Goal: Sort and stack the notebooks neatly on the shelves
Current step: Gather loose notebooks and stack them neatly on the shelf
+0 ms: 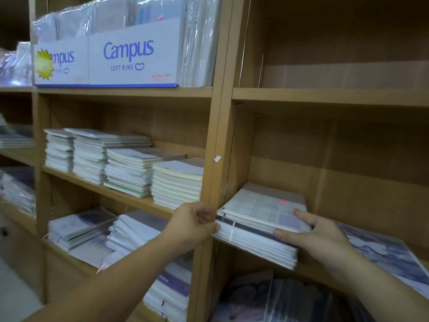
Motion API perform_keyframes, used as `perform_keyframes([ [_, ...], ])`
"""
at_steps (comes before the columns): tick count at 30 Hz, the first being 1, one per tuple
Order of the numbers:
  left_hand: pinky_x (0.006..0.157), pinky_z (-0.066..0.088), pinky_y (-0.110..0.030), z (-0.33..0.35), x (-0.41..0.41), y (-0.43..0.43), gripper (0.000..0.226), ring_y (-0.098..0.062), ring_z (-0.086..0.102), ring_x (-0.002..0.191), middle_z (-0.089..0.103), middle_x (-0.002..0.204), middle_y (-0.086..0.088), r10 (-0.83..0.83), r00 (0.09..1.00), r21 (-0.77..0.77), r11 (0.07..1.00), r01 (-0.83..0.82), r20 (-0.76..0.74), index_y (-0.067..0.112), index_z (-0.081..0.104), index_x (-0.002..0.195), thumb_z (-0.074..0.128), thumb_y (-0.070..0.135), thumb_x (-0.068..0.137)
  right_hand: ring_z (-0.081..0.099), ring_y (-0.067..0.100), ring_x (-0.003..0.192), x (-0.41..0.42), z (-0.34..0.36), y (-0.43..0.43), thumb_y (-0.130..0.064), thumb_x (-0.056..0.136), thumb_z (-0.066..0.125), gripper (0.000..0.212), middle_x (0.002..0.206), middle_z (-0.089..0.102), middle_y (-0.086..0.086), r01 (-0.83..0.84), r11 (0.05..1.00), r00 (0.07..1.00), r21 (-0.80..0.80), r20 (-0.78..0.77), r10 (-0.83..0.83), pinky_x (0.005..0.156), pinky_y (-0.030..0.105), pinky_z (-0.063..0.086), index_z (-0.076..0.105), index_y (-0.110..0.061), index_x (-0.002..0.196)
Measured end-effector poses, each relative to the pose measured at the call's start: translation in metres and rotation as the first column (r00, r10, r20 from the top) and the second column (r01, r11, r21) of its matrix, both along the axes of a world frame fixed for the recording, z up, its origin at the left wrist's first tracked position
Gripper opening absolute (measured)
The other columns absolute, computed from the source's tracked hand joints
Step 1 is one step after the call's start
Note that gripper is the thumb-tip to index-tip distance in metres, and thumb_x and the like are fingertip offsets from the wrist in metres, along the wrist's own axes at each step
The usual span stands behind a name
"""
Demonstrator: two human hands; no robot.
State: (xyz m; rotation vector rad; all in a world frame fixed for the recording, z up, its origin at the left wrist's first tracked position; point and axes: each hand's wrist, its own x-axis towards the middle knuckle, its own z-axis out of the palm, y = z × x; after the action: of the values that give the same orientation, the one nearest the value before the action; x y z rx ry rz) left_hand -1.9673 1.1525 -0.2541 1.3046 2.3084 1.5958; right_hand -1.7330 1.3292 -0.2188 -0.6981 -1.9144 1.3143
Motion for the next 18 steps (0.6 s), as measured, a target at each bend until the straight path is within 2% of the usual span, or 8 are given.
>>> perform_keyframes([
  [2,0.084,0.057,-0.018,0.002,0.005,0.003,0.044,-0.002,0.067,0.095,0.071,0.103,0.012,-0.012,1.000,0.053,0.999,0.012,0.002,0.034,0.068,0.120,0.086,0.028,0.080,0.061,0.003,0.101,-0.002,-0.002,0.002,-0.030,0.049,0.100,0.112,0.125,0.062,-0.006,0.000,1.000,1.000,-0.029,-0.012,0.000,0.096,0.024,0.042,0.049,-0.011,0.148],
  [4,0.081,0.050,-0.009,0.004,0.011,0.004,0.053,0.002,0.064,0.100,0.069,0.107,0.014,-0.005,1.000,0.111,0.994,0.006,-0.008,0.031,0.062,0.131,0.084,0.028,0.083,0.063,0.009,0.107,-0.005,-0.005,0.002,-0.032,0.042,0.100,0.119,0.127,0.063,-0.005,0.000,0.998,1.000,-0.060,-0.018,-0.001,0.101,0.027,0.045,0.050,-0.013,0.148],
  [6,0.080,0.049,-0.009,0.004,0.018,0.007,0.051,0.003,0.062,0.102,0.067,0.108,0.015,-0.006,1.000,0.151,0.989,0.004,0.013,0.027,0.062,0.134,0.081,0.031,0.086,0.064,0.012,0.110,-0.009,-0.007,-0.002,-0.032,0.042,0.101,0.119,0.129,0.064,-0.003,0.002,0.997,0.999,-0.082,-0.032,-0.005,0.100,0.027,0.046,0.050,-0.015,0.148],
  [9,0.082,0.050,-0.010,0.000,0.029,0.010,0.049,0.001,0.062,0.100,0.066,0.107,0.015,-0.011,0.999,0.165,0.986,0.005,0.032,0.025,0.060,0.131,0.080,0.030,0.087,0.061,0.014,0.115,-0.011,-0.009,-0.012,-0.028,0.054,0.099,0.110,0.137,0.059,-0.002,0.000,0.997,0.998,-0.074,-0.065,-0.005,0.094,0.024,0.045,0.047,-0.019,0.150],
  [13,0.080,0.051,-0.016,0.008,0.038,0.012,0.047,-0.005,0.061,0.099,0.065,0.106,0.010,0.030,0.990,0.182,0.982,-0.056,0.139,0.021,0.061,0.133,0.076,0.034,0.090,0.055,0.018,0.125,-0.010,-0.010,-0.022,-0.027,0.059,0.098,0.107,0.146,0.052,-0.002,0.036,0.997,0.997,-0.069,-0.067,-0.040,0.106,0.030,0.044,0.045,-0.019,0.152],
  [15,0.079,0.051,-0.019,0.017,0.043,0.009,0.037,-0.007,0.062,0.098,0.068,0.104,0.007,0.044,0.987,0.187,0.980,-0.073,0.154,0.021,0.069,0.125,0.071,0.039,0.093,0.052,0.019,0.129,-0.006,-0.007,-0.028,-0.024,0.059,0.098,0.110,0.149,0.050,-0.002,0.056,0.995,0.996,-0.077,-0.062,-0.061,0.110,0.030,0.040,0.043,-0.018,0.153],
  [17,0.081,0.058,-0.032,0.021,0.047,0.004,0.027,-0.013,0.067,0.091,0.072,0.091,0.000,0.043,0.981,0.222,0.971,-0.086,0.189,0.019,0.077,0.099,0.069,0.045,0.093,0.050,0.018,0.130,0.001,-0.006,-0.030,-0.022,0.056,0.099,0.116,0.149,0.049,-0.003,0.037,0.996,0.997,-0.080,-0.057,-0.042,0.109,0.028,0.037,0.039,-0.016,0.155],
  [18,0.079,0.061,-0.037,0.021,0.048,0.003,0.032,-0.017,0.070,0.086,0.072,0.086,-0.006,0.019,0.971,0.240,0.968,-0.078,0.238,0.015,0.077,0.090,0.070,0.046,0.092,0.049,0.018,0.130,0.006,-0.006,-0.031,-0.026,0.052,0.101,0.122,0.149,0.048,-0.004,0.019,0.996,0.998,-0.083,-0.055,-0.023,0.110,0.028,0.036,0.038,-0.016,0.156],
])
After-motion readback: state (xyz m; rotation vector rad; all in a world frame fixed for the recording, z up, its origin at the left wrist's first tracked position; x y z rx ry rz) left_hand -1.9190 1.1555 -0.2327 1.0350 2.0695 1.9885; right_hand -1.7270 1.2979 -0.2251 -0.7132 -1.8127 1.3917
